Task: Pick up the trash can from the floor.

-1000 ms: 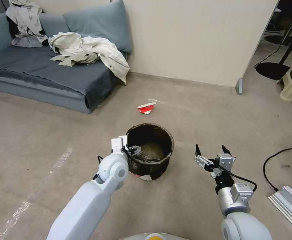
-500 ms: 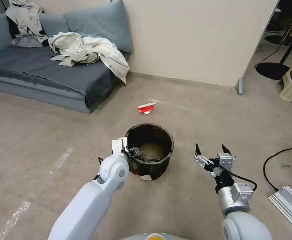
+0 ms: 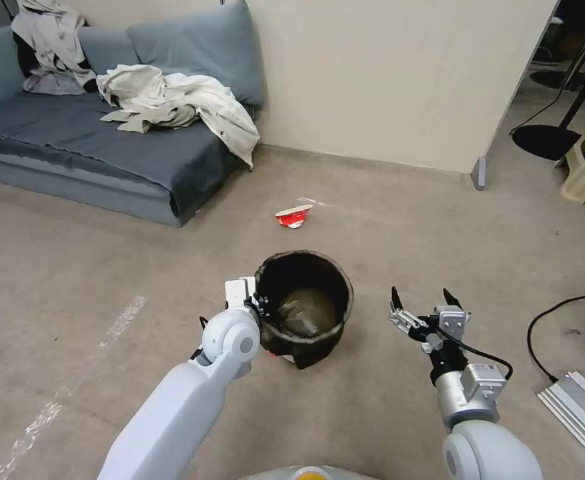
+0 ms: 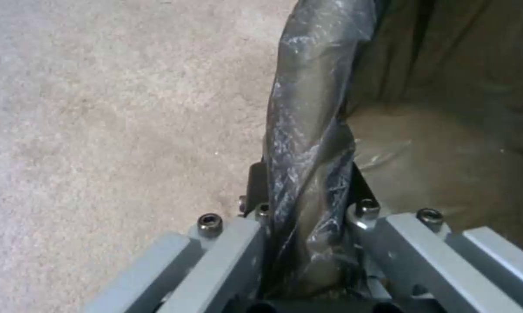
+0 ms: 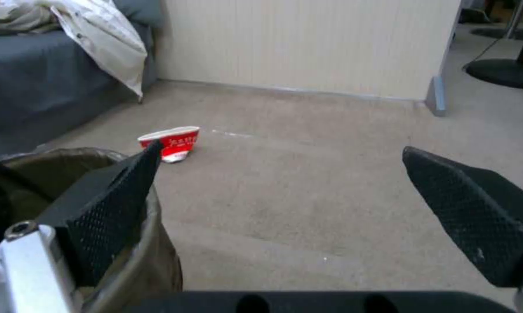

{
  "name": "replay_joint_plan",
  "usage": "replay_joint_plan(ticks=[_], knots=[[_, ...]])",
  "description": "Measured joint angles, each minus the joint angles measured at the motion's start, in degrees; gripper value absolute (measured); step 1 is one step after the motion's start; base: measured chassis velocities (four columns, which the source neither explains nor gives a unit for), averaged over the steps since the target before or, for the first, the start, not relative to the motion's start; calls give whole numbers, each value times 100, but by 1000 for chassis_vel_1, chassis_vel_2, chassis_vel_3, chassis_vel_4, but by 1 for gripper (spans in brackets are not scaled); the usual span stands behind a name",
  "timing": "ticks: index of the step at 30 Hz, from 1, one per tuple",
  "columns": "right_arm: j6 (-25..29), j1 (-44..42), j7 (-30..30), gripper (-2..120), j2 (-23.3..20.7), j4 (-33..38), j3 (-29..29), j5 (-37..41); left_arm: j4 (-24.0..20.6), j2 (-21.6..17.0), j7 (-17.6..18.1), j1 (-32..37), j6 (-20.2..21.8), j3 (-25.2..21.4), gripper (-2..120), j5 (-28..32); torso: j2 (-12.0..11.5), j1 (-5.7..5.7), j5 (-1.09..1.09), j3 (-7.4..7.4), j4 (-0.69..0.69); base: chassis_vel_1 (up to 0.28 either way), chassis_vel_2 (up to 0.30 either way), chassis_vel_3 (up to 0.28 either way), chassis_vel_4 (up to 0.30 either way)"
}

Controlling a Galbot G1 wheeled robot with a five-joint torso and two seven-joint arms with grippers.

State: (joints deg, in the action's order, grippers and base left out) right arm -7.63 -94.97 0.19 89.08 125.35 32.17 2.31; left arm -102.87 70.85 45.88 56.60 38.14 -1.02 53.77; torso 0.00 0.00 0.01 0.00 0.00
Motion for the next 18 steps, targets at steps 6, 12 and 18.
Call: replay_joint_plan(ticks=[6,12,18], knots=[[0,20,6,100,-14,-26,5,22,17,14,1,0,-47,38,1,-77,0,0,-1,0,0,0,0,0,0],[-5,48,17,100,-38,-41,6,48,-60,-53,-276,26,-247,83,1,-540,0,0,-1,0,0,0,0,0,0],[-20,64,30,100,-83,-41,17,92,-401,-191,-871,161,-561,45,0,-949,0,0,0,0,1,0,0,0,0]])
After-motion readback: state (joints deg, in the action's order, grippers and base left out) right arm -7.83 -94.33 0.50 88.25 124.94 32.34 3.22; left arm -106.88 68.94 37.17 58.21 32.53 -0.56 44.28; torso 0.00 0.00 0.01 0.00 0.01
